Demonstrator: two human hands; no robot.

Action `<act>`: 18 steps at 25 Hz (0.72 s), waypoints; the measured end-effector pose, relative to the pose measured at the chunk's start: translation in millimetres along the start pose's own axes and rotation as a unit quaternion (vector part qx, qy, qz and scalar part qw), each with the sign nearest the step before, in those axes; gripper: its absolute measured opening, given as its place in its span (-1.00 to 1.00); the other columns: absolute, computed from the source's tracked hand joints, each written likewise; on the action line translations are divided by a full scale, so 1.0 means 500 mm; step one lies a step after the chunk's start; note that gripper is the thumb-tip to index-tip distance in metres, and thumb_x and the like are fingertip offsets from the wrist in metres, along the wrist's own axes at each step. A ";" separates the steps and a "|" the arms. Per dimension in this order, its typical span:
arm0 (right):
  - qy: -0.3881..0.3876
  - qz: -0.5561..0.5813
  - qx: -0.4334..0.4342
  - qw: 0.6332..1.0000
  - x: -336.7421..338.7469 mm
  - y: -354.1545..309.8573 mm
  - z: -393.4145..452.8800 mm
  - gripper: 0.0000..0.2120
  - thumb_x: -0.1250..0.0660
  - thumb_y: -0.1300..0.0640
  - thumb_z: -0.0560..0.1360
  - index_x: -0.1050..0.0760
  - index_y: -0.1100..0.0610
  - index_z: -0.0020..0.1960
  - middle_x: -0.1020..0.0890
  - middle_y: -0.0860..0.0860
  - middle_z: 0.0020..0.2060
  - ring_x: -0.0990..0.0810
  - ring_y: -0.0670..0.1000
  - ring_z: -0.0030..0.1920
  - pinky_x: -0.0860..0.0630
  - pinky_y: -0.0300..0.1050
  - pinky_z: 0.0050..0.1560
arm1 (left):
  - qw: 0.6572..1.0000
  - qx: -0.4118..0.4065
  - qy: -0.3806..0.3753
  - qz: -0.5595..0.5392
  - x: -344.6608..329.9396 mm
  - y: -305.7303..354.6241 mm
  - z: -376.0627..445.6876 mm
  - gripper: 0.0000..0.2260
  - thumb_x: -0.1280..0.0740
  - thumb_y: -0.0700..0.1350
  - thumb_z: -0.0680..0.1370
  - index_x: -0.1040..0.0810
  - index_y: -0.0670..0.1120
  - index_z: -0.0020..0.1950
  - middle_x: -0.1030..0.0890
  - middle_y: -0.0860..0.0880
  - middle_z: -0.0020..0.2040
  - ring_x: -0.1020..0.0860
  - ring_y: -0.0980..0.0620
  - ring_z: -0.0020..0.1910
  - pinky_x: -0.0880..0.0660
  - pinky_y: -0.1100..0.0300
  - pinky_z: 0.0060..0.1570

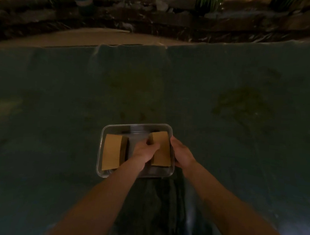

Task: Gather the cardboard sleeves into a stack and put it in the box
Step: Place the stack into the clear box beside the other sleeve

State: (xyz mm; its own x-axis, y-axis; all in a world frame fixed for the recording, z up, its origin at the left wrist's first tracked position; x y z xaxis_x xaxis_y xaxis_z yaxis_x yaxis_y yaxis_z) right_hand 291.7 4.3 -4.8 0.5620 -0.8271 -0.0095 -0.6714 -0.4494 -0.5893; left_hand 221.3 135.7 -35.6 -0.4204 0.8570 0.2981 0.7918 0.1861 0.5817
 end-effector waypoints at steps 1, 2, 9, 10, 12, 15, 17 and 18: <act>0.002 0.000 -0.009 1.000 0.002 0.000 0.003 -0.52 -0.15 -0.24 0.59 -0.39 -0.04 0.42 -0.52 0.09 0.25 -0.53 0.12 0.19 -0.48 0.12 0.25 | 1.000 -0.007 0.003 0.003 -0.004 0.001 0.001 -0.71 -0.36 0.04 0.55 -0.47 0.07 0.25 -0.54 -0.02 0.16 -0.48 -0.04 0.10 -0.45 -0.04 0.18; -0.001 0.001 -0.011 1.000 0.003 0.000 0.003 -0.50 -0.16 -0.24 0.58 -0.37 -0.03 0.43 -0.53 0.06 0.21 -0.53 0.11 0.16 -0.49 0.11 0.22 | 1.000 -0.014 0.010 0.006 -0.008 0.001 0.001 -0.69 -0.36 0.04 0.55 -0.46 0.08 0.27 -0.53 -0.01 0.17 -0.47 -0.02 0.08 -0.44 -0.01 0.13; -0.017 0.000 0.006 1.000 0.007 0.002 0.008 -0.52 -0.16 -0.23 0.59 -0.37 -0.05 0.43 -0.55 0.00 0.09 -0.56 0.07 0.08 -0.54 0.07 0.11 | 0.999 0.007 0.038 0.000 -0.012 -0.002 0.002 -0.71 -0.38 0.01 0.54 -0.44 0.03 0.23 -0.53 -0.05 0.16 -0.51 -0.08 0.16 -0.47 -0.01 0.14; -0.019 0.002 0.008 1.000 0.006 -0.001 0.006 -0.53 -0.16 -0.22 0.59 -0.37 -0.05 0.43 -0.55 -0.03 0.05 -0.56 0.04 0.04 -0.54 0.03 0.05 | 0.999 -0.002 0.044 0.006 -0.015 -0.002 0.002 -0.76 -0.38 -0.01 0.55 -0.45 0.04 0.18 -0.53 -0.04 0.13 -0.51 -0.06 0.13 -0.48 0.00 0.14; -0.016 0.002 0.014 1.000 0.003 -0.002 0.003 -0.54 -0.16 -0.20 0.60 -0.39 -0.03 0.42 -0.56 -0.05 0.00 -0.57 -0.01 -0.03 -0.54 -0.05 -0.07 | 0.998 -0.025 0.058 0.021 -0.020 -0.005 0.002 -0.84 -0.36 -0.02 0.56 -0.50 0.03 0.12 -0.55 -0.02 0.09 -0.50 0.00 0.06 -0.44 0.06 0.06; -0.009 -0.011 0.017 1.000 0.002 -0.001 0.004 -0.55 -0.14 -0.20 0.61 -0.40 -0.02 0.41 -0.57 -0.01 0.03 -0.57 0.03 0.00 -0.55 -0.02 -0.02 | 0.994 -0.060 0.071 0.060 -0.032 -0.009 0.001 -0.86 -0.33 -0.01 0.58 -0.55 0.02 0.12 -0.56 0.02 0.03 -0.48 0.06 -0.01 -0.39 0.13 -0.03; -0.006 -0.012 0.020 1.000 0.002 -0.002 0.005 -0.56 -0.13 -0.20 0.61 -0.40 -0.02 0.40 -0.57 -0.03 -0.01 -0.57 0.01 -0.03 -0.54 -0.02 -0.02 | 0.991 -0.069 0.078 0.080 -0.037 -0.007 -0.001 -0.95 -0.31 -0.03 0.59 -0.53 0.03 0.01 -0.54 0.04 -0.03 -0.49 0.08 -0.06 -0.36 0.20 -0.10; -0.003 -0.012 0.021 1.000 0.001 -0.003 0.006 -0.57 -0.13 -0.20 0.61 -0.42 -0.02 0.39 -0.57 -0.04 -0.04 -0.58 -0.01 -0.05 -0.54 -0.03 -0.05 | 0.990 -0.071 0.084 0.091 -0.038 -0.005 -0.002 -0.95 -0.29 -0.04 0.60 -0.50 0.05 -0.05 -0.54 0.05 -0.05 -0.50 0.08 -0.08 -0.35 0.24 -0.16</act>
State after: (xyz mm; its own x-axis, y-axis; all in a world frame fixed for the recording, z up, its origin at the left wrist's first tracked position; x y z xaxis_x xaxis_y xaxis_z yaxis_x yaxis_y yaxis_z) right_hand 294.4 5.4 -6.2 0.5805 -0.8142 -0.0008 -0.6372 -0.4537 -0.6230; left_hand 227.0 118.5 -41.8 -0.3535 0.7763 0.5219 0.7960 -0.0434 0.6038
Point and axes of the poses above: each hand's wrist, its own z-axis towards the middle knuckle, its own x-axis out of the back of the hand, y = z × x, the point moved 2 cm from there along z, towards the middle knuckle
